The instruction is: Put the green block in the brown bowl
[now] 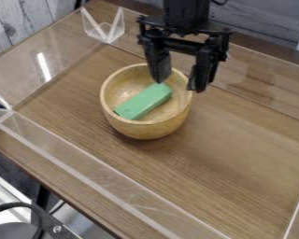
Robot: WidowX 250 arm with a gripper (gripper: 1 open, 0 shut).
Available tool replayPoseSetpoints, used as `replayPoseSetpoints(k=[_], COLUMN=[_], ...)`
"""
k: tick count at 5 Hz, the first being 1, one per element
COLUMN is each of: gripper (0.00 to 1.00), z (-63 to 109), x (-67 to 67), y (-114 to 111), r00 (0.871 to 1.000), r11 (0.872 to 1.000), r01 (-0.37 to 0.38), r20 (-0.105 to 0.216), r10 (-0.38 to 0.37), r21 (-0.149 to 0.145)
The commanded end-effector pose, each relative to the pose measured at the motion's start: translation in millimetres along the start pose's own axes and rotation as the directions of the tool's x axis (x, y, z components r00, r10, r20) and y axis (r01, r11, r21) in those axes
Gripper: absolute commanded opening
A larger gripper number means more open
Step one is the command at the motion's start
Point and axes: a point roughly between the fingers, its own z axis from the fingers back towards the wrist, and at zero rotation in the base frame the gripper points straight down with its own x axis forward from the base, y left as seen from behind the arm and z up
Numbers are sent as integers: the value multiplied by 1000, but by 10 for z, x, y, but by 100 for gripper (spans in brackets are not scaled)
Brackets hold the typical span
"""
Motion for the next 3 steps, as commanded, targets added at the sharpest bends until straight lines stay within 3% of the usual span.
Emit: replayPoseSetpoints(k=[1,2,3], gripper=[100,100,100], z=[90,-46,-249], x=[58,66,60], y=[-97,-202,-333], r00=[999,999,995], r11=[999,997,996], r01=[23,37,64], r20=[47,19,81], r10=[-21,-36,-59], r21=[-32,-71,-59])
